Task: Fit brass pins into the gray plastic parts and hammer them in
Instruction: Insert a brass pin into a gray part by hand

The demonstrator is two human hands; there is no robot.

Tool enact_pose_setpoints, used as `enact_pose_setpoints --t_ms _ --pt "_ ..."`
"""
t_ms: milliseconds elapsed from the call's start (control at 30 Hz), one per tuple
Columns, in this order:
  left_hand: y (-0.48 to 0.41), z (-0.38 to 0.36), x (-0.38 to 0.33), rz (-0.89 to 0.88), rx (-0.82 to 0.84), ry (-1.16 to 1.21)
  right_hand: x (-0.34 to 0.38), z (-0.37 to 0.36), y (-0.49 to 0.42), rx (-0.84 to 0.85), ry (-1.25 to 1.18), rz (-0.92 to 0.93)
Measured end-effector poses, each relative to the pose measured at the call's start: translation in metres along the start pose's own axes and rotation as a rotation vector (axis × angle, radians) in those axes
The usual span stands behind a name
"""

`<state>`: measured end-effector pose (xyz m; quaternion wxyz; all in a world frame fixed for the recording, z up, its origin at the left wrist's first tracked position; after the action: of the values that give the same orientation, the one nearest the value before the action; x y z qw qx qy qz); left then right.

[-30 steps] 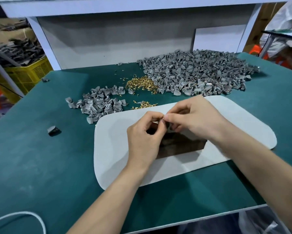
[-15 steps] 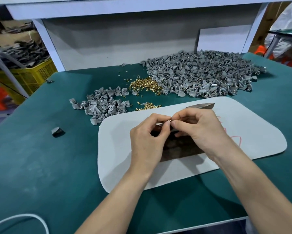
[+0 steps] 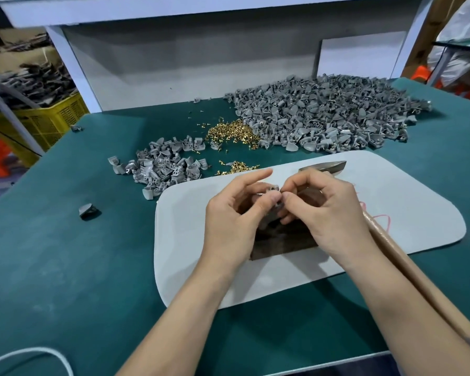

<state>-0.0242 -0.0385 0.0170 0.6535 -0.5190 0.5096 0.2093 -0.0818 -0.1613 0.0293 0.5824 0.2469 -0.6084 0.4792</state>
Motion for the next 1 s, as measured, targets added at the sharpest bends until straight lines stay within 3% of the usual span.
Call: enact_pose_setpoints --t_ms 300,1000 --pt "-0.0008 -0.0087 -0.0025 0.024 0.126 0.070 0.0003 0.0064 0.0012 -0.066 0.014 0.029" --pt "-0.0013 -0.0086 -0.0024 0.026 0.154 0.082 -0.0023 0.0040 -0.0001 0.004 -0.056 -0.045"
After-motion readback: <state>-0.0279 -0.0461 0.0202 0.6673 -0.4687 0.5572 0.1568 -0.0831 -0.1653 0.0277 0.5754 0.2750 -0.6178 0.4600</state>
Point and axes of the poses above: each hand's wrist, its own y-axis away from the middle knuckle, its own z-axis out of the back of the hand, x = y × z, the point moved 8 cm from there along -y, towards the middle knuckle, and after that the axes turned 6 degrees about -z, right-handed, at the moved point
